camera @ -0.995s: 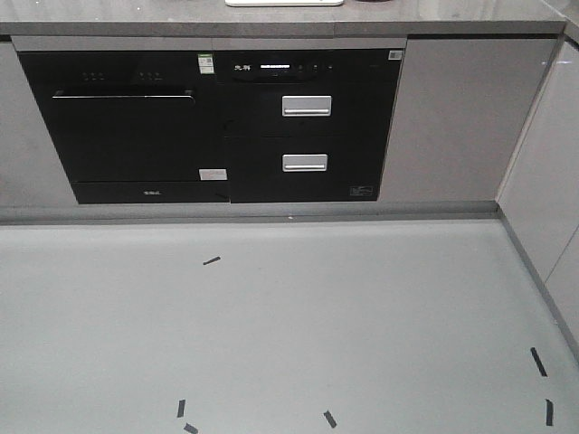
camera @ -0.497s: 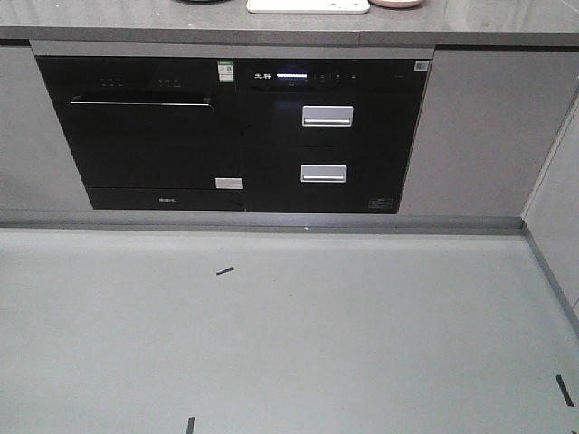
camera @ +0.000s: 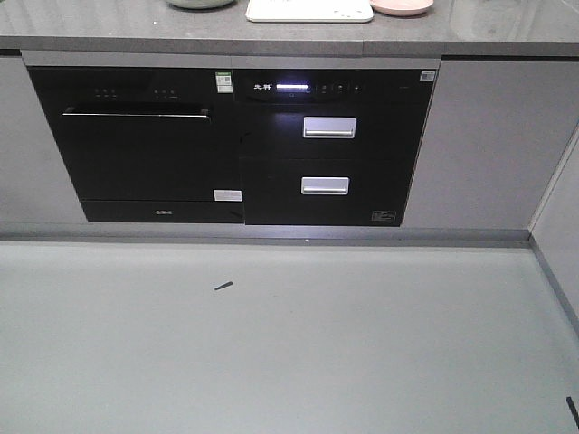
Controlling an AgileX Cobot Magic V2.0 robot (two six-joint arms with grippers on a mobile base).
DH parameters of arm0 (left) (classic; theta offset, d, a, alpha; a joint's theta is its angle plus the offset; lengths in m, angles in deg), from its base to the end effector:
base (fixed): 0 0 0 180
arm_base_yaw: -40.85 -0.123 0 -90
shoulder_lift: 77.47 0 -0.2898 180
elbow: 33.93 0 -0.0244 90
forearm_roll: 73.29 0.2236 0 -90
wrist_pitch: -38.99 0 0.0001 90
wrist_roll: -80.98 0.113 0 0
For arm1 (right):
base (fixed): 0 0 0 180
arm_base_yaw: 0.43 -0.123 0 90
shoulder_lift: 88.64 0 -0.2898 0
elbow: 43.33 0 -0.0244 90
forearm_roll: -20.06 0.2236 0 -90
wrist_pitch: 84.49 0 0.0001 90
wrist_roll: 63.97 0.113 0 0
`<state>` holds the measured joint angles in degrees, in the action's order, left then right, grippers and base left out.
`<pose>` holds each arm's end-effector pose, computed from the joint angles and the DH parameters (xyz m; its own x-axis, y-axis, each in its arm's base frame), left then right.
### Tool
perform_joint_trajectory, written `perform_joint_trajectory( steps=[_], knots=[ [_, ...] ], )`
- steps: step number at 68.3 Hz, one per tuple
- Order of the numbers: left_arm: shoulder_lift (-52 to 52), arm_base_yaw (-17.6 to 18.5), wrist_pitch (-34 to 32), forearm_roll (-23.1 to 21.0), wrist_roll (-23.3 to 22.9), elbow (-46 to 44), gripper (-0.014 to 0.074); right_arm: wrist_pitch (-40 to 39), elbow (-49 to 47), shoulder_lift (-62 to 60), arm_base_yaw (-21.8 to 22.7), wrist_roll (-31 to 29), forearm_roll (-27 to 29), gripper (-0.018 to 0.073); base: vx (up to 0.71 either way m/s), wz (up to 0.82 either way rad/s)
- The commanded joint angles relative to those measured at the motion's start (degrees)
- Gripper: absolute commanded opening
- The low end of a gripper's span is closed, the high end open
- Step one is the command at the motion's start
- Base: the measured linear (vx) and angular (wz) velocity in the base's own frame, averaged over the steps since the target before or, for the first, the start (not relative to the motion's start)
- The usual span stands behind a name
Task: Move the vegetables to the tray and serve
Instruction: 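Drive the base forward toward the counter with the pot and tray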
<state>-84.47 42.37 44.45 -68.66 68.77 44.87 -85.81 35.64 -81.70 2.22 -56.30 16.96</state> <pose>0.0465 -0.0004 0.1965 -0.0240 -0.1317 -0.9910 0.0158 0.9911 -0.1321 0.0461 -0.0020 0.2089 0.0974 0.0753 -0.9924 0.0373 0.9962 0.0792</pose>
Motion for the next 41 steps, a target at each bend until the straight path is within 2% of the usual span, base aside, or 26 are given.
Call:
perform_joint_trajectory(
  steps=[1,41],
  knots=[
    [0.8,0.0,-4.45,0.0,-0.6,1.46,-0.0006,-4.22,0.84,-0.27,0.17,0.03,-0.5,-0.0003,0.14,-0.05],
    [0.8,0.0,-4.45,0.0,-0.6,1.46,-0.0006,-4.26,0.84,-0.27,0.17,0.03,-0.5,-0.0003,0.13,-0.06]
  ],
)
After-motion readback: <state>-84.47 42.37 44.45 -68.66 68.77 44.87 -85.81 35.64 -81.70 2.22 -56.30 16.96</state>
